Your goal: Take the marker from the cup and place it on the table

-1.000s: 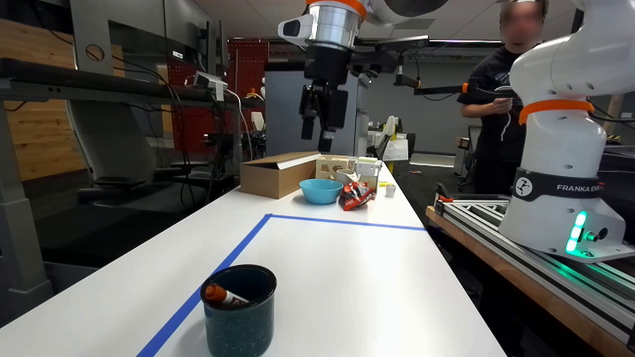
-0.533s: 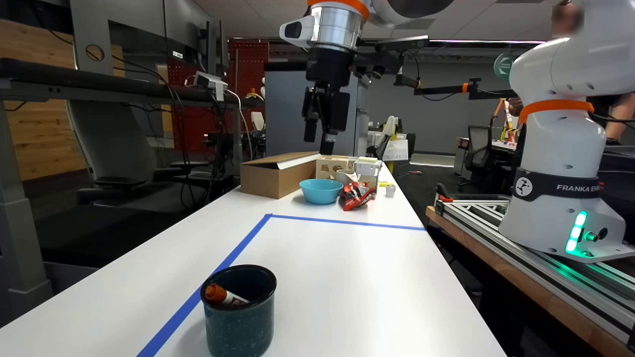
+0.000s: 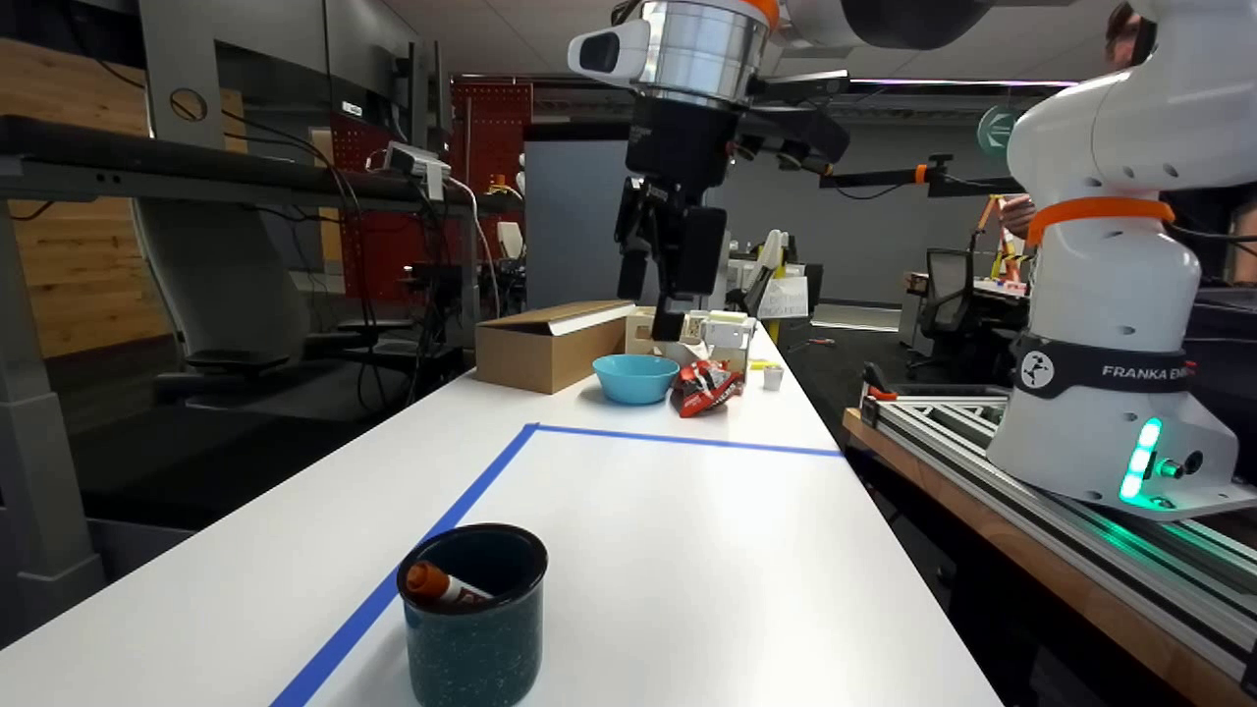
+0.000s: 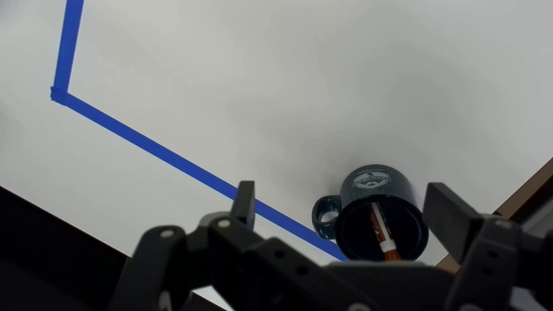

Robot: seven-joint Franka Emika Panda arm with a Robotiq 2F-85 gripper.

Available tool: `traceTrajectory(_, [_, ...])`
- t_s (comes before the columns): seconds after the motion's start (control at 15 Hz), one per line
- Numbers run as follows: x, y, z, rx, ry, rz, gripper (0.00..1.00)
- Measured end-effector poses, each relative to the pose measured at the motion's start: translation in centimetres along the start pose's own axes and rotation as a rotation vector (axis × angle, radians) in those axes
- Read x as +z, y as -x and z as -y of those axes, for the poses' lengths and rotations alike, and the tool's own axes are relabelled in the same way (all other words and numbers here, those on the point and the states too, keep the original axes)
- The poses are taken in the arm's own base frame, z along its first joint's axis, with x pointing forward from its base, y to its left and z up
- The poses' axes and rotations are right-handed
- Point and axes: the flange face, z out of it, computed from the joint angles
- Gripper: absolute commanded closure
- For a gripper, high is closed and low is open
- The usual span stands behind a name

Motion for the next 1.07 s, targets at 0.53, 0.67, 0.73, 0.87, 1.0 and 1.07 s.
traceTrajectory(0.53, [2.6,-0.4,-1.5,-0.222,0.051,-0.208,0.0])
traceTrajectory(0.67, [3.2,-0.8,-2.7,-0.302,0.054,-0.274,0.0])
traceTrajectory(0.73, [3.5,-1.2,-3.3,-0.338,0.051,-0.31,0.0])
traceTrajectory(0.87, [4.7,-2.1,-4.0,-0.401,0.035,-0.378,0.0])
traceTrajectory(1.0, [6.8,-3.1,-3.8,-0.458,0.005,-0.43,0.0])
traceTrajectory(1.07, [8.0,-3.6,-3.2,-0.486,-0.014,-0.447,0.0])
